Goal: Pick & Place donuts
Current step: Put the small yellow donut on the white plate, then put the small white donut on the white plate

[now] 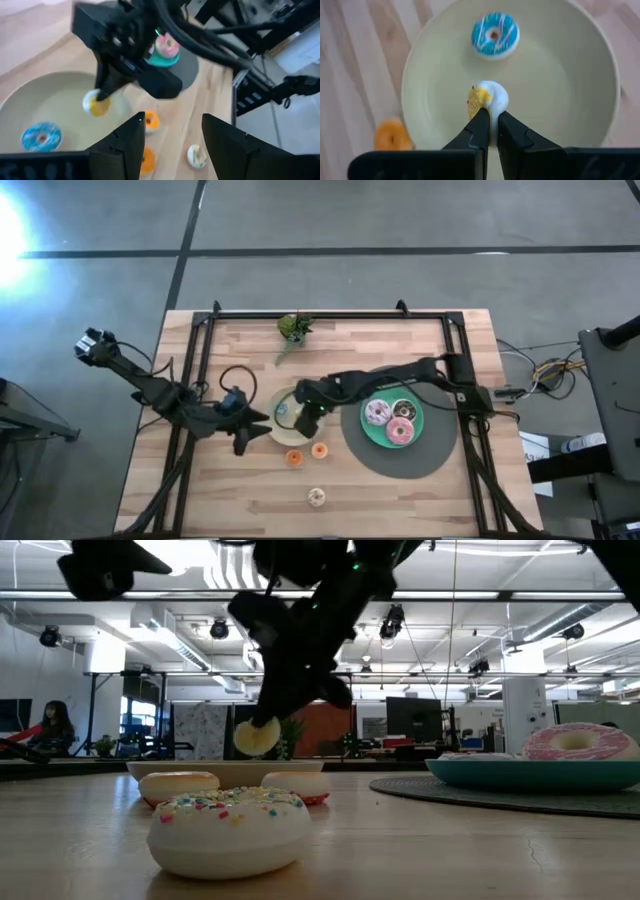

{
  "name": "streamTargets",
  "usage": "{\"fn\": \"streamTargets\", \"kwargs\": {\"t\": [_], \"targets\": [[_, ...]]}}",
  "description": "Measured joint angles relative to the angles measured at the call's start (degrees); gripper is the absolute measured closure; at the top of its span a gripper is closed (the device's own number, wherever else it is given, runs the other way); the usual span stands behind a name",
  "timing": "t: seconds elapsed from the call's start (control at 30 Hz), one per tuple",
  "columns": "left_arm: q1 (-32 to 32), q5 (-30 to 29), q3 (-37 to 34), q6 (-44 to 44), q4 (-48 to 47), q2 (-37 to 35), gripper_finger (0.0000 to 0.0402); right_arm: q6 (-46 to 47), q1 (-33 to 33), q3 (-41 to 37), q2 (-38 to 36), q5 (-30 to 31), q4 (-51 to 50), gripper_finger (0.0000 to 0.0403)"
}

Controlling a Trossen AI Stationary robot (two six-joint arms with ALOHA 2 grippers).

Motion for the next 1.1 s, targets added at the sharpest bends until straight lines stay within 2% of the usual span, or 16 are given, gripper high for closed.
{"fn": "streamTargets", "kwargs": {"t": [0.2,0.57,0.67,0.93,1.1], "targets": [[-3.6,-2.1,0.0,-2.9,-2.8,0.1,0.0232,-0.6,-2.7,7.0,5.9,-0.5,-0.2,0.0385],[-5.0,-3.7,-0.1,-3.0,-7.4,-0.1,0.0232,-1.5,-4.9,17.2,14.2,0.1,-13.2,0.0379],[-5.0,-3.9,-0.1,-3.1,-8.2,-0.1,0.0232,-3.8,-4.8,19.1,15.1,3.0,-17.3,0.0357],[-5.0,-4.2,-0.8,-3.3,-8.3,-0.2,0.0232,-8.6,-4.8,19.9,11.2,10.5,-18.7,0.0267],[-5.0,-4.2,-0.8,-3.3,-8.4,-0.3,0.0232,-13.8,-4.8,19.9,9.0,13.1,-21.2,0.0236]]}}
